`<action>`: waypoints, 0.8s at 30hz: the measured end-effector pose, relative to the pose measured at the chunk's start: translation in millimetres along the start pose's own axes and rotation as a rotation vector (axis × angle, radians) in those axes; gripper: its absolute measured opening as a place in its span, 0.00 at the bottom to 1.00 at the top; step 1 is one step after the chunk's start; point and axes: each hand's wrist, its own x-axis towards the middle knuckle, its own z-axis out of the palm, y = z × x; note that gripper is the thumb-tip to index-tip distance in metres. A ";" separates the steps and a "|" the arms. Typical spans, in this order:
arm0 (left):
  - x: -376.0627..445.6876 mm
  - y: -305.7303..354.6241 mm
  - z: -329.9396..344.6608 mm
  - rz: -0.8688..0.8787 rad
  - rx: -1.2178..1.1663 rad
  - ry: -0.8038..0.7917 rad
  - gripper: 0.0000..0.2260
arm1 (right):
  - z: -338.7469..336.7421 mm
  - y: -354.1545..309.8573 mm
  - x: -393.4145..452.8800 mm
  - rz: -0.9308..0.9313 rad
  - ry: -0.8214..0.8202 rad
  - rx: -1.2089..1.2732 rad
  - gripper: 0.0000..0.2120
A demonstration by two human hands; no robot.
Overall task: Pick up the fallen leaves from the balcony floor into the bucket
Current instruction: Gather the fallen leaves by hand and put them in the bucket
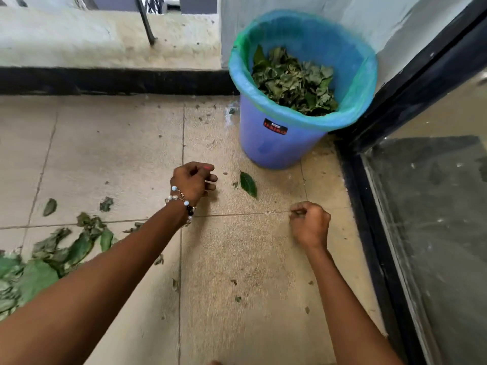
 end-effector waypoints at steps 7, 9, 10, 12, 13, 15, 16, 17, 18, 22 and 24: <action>7.1 -5.7 -30.1 0.005 -0.039 0.035 0.07 | 54.1 -74.1 13.7 -0.373 -0.136 0.086 0.09; 4.9 -4.3 -46.8 -0.002 -0.041 0.035 0.07 | 65.4 -75.3 17.4 -0.477 -0.153 -0.106 0.10; 3.1 -3.6 -57.4 -0.011 -0.051 0.044 0.07 | 70.5 -74.9 17.0 -0.510 -0.171 -0.200 0.13; -1.7 -4.7 -73.3 -0.042 -0.074 0.072 0.07 | 74.8 -70.1 15.3 -0.538 -0.202 -0.347 0.21; -5.3 -6.1 -83.4 -0.059 -0.086 0.094 0.07 | 76.7 -71.5 11.9 -0.544 -0.237 -0.400 0.26; -13.5 -8.9 -99.1 -0.094 -0.102 0.117 0.07 | 78.2 -77.5 1.9 -0.547 -0.317 -0.544 0.31; -16.2 -10.6 -104.9 -0.107 -0.112 0.121 0.08 | 80.2 -80.5 -2.5 -0.576 -0.327 -0.623 0.30; -18.5 -12.2 -109.5 -0.118 -0.124 0.123 0.07 | 81.6 -81.9 -7.0 -0.610 -0.310 -0.658 0.28; -21.9 -13.6 -114.9 -0.124 -0.135 0.126 0.07 | 83.9 -82.3 -10.8 -0.656 -0.260 -0.669 0.25; -29.4 -14.6 -128.9 -0.139 -0.149 0.132 0.07 | 90.6 -79.3 -15.6 -0.810 -0.135 -0.762 0.11; -34.6 -12.6 -135.1 -0.155 -0.142 0.117 0.07 | 88.5 -83.8 -16.6 -0.803 -0.148 -0.743 0.11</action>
